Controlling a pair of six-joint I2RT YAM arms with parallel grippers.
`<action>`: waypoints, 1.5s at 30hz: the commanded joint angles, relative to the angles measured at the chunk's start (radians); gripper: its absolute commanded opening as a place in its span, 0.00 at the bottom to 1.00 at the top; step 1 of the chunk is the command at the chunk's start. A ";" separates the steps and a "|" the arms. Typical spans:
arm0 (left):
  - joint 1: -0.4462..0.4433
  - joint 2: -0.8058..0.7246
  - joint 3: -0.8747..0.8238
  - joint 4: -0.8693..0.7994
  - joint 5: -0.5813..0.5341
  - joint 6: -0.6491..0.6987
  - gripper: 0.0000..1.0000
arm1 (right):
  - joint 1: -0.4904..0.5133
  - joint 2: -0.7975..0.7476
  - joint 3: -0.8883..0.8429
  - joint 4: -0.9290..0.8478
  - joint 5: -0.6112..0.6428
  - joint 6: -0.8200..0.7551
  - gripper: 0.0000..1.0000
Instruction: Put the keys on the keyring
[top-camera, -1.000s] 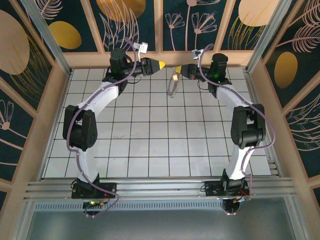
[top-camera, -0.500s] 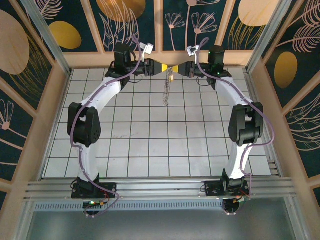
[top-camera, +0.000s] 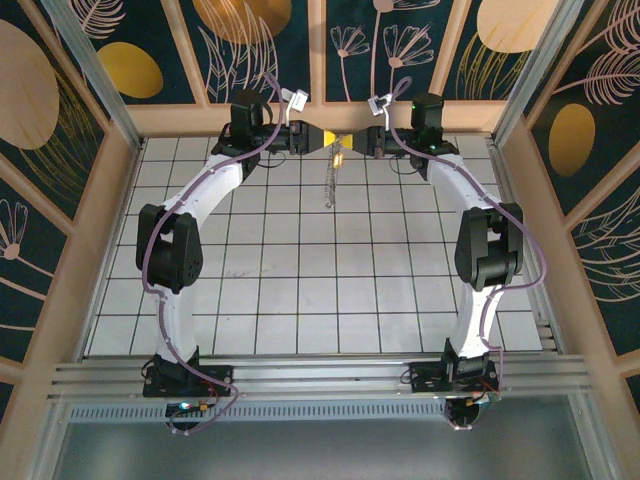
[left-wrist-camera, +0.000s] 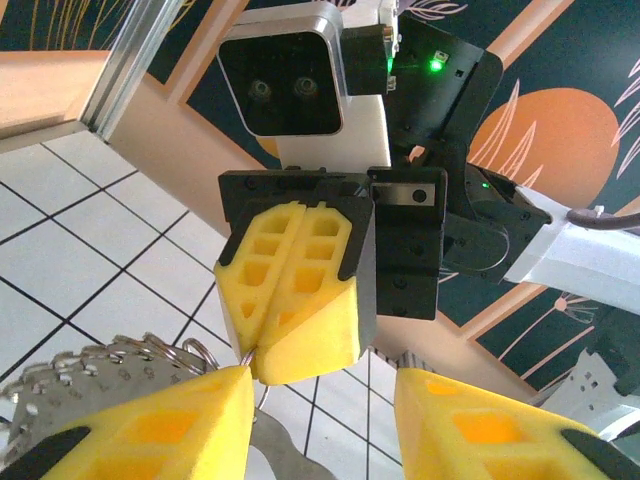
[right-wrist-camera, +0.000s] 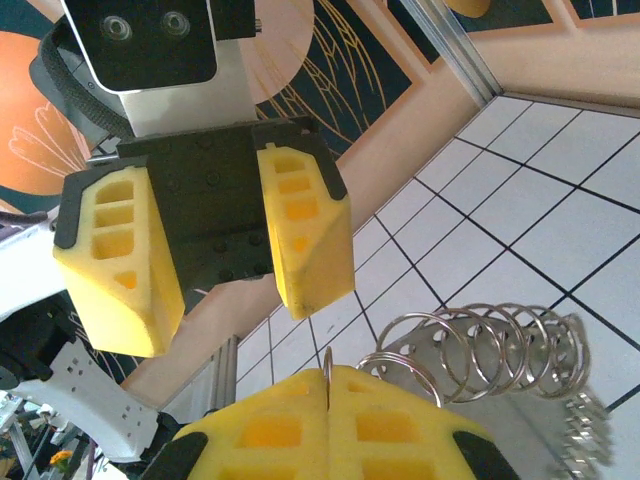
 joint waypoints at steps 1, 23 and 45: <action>-0.002 0.013 -0.014 0.010 0.019 0.024 0.41 | 0.012 0.001 0.050 0.020 -0.022 -0.026 0.00; -0.016 0.030 -0.032 0.027 0.017 0.015 0.33 | 0.023 0.001 0.053 0.018 -0.018 -0.027 0.00; -0.025 0.025 -0.050 0.085 0.012 -0.017 0.00 | 0.026 0.002 0.052 0.013 -0.013 -0.028 0.00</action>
